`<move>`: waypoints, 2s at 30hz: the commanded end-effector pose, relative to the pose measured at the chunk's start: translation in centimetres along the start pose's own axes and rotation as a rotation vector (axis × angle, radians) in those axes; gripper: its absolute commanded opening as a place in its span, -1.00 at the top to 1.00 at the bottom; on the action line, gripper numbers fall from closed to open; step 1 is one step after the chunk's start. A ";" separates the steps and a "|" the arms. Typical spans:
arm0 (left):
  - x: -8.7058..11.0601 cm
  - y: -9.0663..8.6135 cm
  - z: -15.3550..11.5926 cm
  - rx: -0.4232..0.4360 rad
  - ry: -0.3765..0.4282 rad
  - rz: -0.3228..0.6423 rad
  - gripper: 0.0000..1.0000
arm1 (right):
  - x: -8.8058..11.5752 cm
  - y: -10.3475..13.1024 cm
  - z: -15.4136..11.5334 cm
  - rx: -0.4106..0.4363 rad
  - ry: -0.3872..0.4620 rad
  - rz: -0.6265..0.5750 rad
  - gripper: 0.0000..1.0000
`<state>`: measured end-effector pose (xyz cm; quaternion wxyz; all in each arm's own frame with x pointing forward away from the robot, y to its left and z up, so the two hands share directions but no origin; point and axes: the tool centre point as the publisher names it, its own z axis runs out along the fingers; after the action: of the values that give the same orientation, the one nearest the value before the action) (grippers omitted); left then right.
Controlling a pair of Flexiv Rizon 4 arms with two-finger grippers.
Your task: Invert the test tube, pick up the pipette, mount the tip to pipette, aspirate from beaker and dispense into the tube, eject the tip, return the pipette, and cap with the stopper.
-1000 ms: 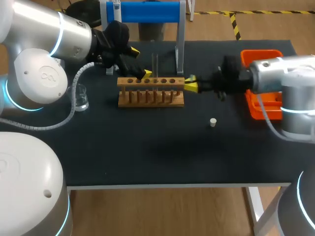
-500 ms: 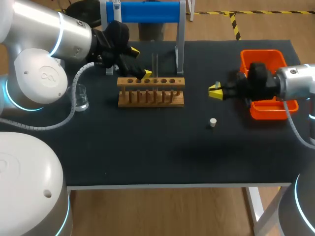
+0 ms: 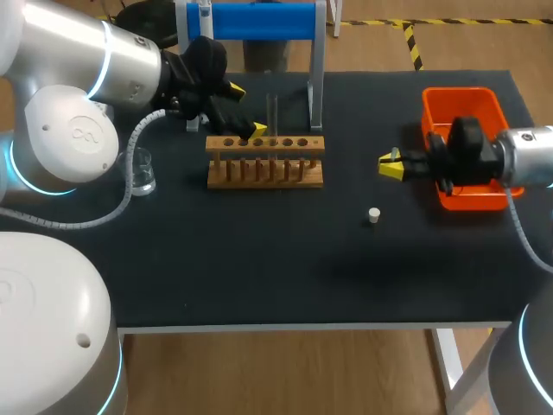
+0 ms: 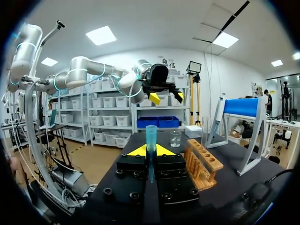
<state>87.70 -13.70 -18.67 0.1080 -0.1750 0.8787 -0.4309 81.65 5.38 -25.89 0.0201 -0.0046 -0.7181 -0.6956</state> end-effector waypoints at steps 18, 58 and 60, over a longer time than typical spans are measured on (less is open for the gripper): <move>0.0 -0.1 0.0 -0.005 0.002 -0.001 -1.00 | 0.5 -0.1 -0.1 -0.009 -0.009 0.001 1.00; -14.8 3.7 -3.3 0.150 -0.462 -0.184 -1.00 | 0.5 -0.1 -0.1 -0.009 -0.009 0.001 1.00; -15.4 3.7 -3.1 0.163 -0.488 -0.194 -1.00 | 0.5 -0.1 -0.1 -0.009 -0.009 0.001 1.00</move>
<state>99.05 -2.43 -17.95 0.2750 -0.3428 0.7770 -0.4508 81.24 5.23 -25.95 0.0184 -0.0074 -0.7144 -0.6994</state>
